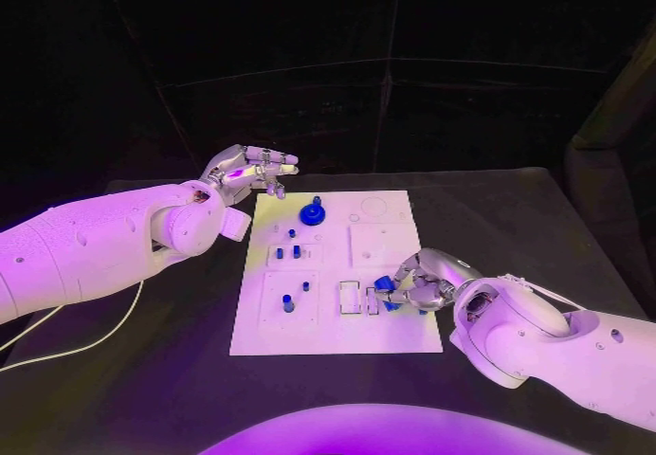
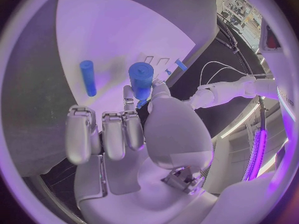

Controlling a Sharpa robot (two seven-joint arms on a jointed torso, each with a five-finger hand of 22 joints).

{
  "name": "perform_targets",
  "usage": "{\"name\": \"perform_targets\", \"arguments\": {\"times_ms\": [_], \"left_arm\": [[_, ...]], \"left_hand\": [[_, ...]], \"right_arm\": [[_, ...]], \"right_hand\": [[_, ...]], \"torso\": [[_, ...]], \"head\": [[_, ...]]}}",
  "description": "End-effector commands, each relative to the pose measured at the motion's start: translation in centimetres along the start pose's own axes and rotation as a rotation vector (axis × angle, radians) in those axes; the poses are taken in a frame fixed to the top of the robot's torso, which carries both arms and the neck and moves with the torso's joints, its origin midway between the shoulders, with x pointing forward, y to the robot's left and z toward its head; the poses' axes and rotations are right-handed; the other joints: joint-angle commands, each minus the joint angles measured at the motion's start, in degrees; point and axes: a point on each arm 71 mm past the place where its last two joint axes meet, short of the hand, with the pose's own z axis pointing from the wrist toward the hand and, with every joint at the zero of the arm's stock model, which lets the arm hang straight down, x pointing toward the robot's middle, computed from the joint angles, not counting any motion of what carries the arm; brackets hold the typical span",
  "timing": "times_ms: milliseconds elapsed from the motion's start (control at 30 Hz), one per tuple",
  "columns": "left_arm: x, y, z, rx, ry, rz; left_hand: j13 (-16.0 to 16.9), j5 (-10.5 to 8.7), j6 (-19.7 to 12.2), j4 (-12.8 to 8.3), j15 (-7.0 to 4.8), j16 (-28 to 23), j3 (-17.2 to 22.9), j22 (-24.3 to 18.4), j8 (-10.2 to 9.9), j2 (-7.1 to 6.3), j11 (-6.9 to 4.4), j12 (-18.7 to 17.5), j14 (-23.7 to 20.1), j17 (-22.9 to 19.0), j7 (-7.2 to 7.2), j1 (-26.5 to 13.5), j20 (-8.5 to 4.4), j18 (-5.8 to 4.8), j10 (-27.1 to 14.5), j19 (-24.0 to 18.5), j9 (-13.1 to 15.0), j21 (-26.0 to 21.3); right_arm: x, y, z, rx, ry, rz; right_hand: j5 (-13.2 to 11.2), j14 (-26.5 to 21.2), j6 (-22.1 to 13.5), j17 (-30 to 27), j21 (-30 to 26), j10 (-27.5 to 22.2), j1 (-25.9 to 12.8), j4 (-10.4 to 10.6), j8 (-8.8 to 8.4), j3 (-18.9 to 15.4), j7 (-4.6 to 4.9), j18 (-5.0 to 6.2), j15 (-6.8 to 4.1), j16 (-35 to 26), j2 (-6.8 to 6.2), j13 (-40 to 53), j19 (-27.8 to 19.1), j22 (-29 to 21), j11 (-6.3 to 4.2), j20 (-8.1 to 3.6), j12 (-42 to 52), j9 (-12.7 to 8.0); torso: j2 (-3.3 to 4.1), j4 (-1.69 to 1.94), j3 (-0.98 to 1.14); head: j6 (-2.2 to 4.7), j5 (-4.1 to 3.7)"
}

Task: Assemble the parts on the task board

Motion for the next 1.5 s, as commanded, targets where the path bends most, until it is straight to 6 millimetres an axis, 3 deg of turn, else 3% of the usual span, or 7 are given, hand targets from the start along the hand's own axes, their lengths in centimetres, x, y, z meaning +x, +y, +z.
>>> {"name": "perform_targets", "arguments": {"times_ms": [33, 233, 533, 1167, 1267, 1400, 1500], "left_arm": [[0.1, -0.1, 0.0, 0.008, 0.013, -0.009], [0.3, -0.1, 0.1, 0.008, 0.018, -0.011], [0.4, -0.2, 0.1, 0.008, 0.021, -0.012], [0.5, -0.2, 0.1, 0.008, 0.022, -0.012], [0.4, -0.2, 0.1, 0.007, 0.021, -0.012], [0.4, -0.2, 0.1, 0.007, 0.019, -0.011], [0.4, -0.2, 0.1, 0.011, 0.017, -0.010]], "left_hand": [[0.1, 0.07, 0.3, 0.0, -0.10, -0.1, -0.4, -0.1, 0.2, 0.56, -0.15, 0.2, -0.3, -0.1, -0.17, 0.0, -0.01, 0.85, -0.3, -0.1, 0.0, -0.3], [0.0, 0.07, 0.3, 0.0, -0.10, -0.1, -0.5, -0.1, 0.2, 0.56, -0.14, 0.2, -0.3, -0.1, -0.16, 0.0, -0.02, 0.85, -0.3, -0.1, 0.0, -0.4], [0.0, 0.07, 0.3, 0.0, -0.10, -0.1, -0.5, -0.1, 0.2, 0.56, -0.14, 0.2, -0.3, -0.1, -0.16, 0.0, -0.02, 0.85, -0.3, -0.1, 0.0, -0.4], [0.0, 0.07, 0.3, 0.0, -0.10, -0.1, -0.5, -0.1, 0.2, 0.56, -0.14, 0.2, -0.3, -0.1, -0.16, 0.0, -0.02, 0.85, -0.3, -0.1, 0.0, -0.4], [0.0, 0.07, 0.3, 0.0, -0.10, -0.1, -0.5, -0.1, 0.2, 0.56, -0.14, 0.2, -0.3, -0.1, -0.16, 0.0, -0.02, 0.85, -0.3, -0.1, 0.0, -0.4], [0.0, 0.07, 0.3, 0.0, -0.10, -0.1, -0.5, -0.1, 0.2, 0.56, -0.14, 0.2, -0.3, -0.1, -0.16, 0.0, -0.02, 0.85, -0.3, -0.1, 0.0, -0.4], [0.0, 0.07, 0.3, 0.0, -0.10, -0.1, -0.5, -0.1, 0.2, 0.56, -0.14, 0.2, -0.3, -0.1, -0.16, 0.0, -0.02, 0.85, -0.3, -0.1, 0.0, -0.4]], "right_arm": [[-0.1, 0.8, 0.1, -0.025, -0.036, 0.083], [0.9, 2.1, 0.8, -0.033, 0.011, 0.107], [2.2, 3.8, 1.5, -0.052, 0.062, 0.106], [2.7, 4.0, 2.0, -0.020, 0.096, 0.064], [2.5, 3.8, 2.1, -0.011, 0.075, 0.063], [2.3, 3.6, 2.3, -0.002, 0.047, 0.063], [2.3, 3.7, 2.3, -0.008, 0.040, 0.066]], "right_hand": [[0.4, 4.9, 0.5, 9.1, 0.4, 3.6, 0.2, 0.5, -0.01, -0.1, 0.02, -0.42, -0.48, 0.2, 0.56, 10.7, 2.5, 5.0, -0.52, -0.23, 0.3, 0.0], [0.5, 4.9, 0.6, 9.1, 0.4, 3.5, 0.0, 0.7, -0.08, -0.2, 0.00, -0.42, -0.50, 0.2, 0.66, 10.6, 2.5, 5.1, -0.54, -0.25, 0.2, -0.1], [1.0, 4.9, 1.5, 9.3, 0.4, 3.5, -0.6, 1.5, -0.17, -0.6, -0.26, -0.43, -0.65, 0.3, 1.41, 10.5, 2.6, 5.1, -0.75, -0.38, 0.0, -0.1], [-0.6, 4.9, 6.4, 9.5, 0.5, 3.3, -1.7, 2.8, 0.59, -2.6, -2.03, -0.46, -1.89, 0.3, 1.97, 10.1, 2.6, 5.4, -2.25, -1.47, -0.8, 1.3], [-3.6, 4.9, 6.6, 9.3, 0.5, 3.3, -2.4, 3.1, 0.48, -3.5, -2.13, -0.46, -2.03, 0.2, 1.74, 10.0, 2.6, 5.3, -2.38, -1.65, -1.0, 1.6], [-13.0, 4.8, 5.8, 8.8, 0.1, 2.9, -5.6, 3.4, -0.19, -5.1, -1.89, -0.35, -1.93, 0.0, 0.85, 9.3, 2.3, 4.8, -2.18, -1.64, -1.9, 2.1], [-14.0, 4.6, 5.2, 8.0, -0.4, 2.1, -7.8, 3.6, -0.72, -3.9, -1.59, -0.15, -1.69, -0.5, -2.41, 8.2, 1.9, 3.9, -1.87, -1.39, -3.4, 2.4]], "torso": [[0.11, -0.07, 0.04], [0.13, 0.14, -0.07], [0.21, 0.01, 0.00], [0.14, -0.05, 0.07], [0.13, -0.09, 0.07], [0.14, -0.14, 0.05], [0.15, -0.08, 0.10]], "head": [[0.23, 0.47], [0.13, 0.53], [0.03, 0.75], [-0.25, 1.08], [-0.22, 1.12], [-0.19, 1.11], [0.09, 1.10]]}}
